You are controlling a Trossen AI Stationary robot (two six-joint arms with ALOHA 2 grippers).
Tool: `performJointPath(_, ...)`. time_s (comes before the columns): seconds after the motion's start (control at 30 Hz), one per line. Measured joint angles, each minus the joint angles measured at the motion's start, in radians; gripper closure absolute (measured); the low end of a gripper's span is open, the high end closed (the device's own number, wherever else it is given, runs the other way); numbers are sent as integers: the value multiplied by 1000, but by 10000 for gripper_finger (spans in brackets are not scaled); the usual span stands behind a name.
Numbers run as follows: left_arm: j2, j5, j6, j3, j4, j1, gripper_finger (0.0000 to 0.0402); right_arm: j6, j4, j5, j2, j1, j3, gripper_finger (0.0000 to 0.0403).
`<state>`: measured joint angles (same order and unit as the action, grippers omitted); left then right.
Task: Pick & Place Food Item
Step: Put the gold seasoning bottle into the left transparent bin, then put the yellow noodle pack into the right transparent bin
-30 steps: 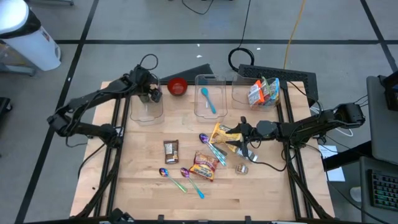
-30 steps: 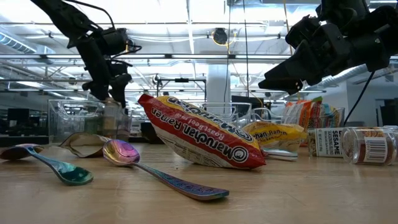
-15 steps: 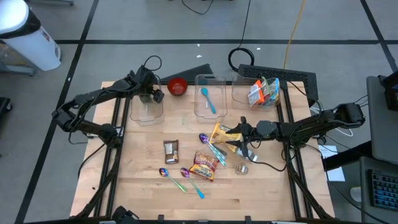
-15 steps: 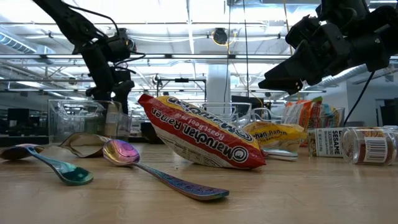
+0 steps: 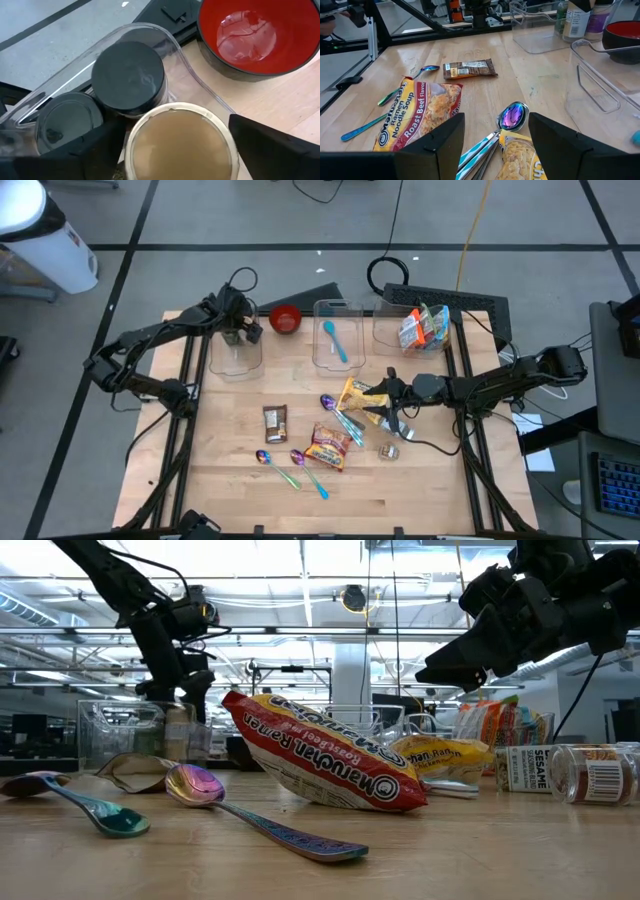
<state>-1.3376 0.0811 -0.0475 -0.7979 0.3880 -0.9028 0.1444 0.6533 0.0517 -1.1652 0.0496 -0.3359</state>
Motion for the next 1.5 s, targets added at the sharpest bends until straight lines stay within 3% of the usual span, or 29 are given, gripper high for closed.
performJointPath(0.47,16,-2,23,0,-25,1,45,0,0,0,0,0,0,190)
performJointPath(0.8,158,-7,39,0,-20,1,46,-7,0,0,0,0,0,190)
performJointPath(1.0,286,-113,1,0,-19,23,46,-7,0,0,0,0,0,190)
performJointPath(1.13,340,-251,-43,3,-29,66,45,-28,0,3,0,0,0,190)
performJointPath(1.3,350,-362,-91,127,-253,197,47,-53,0,4,0,0,0,190)
performJointPath(1.5,319,-321,-201,371,-842,384,49,-56,0,8,0,0,0,190)
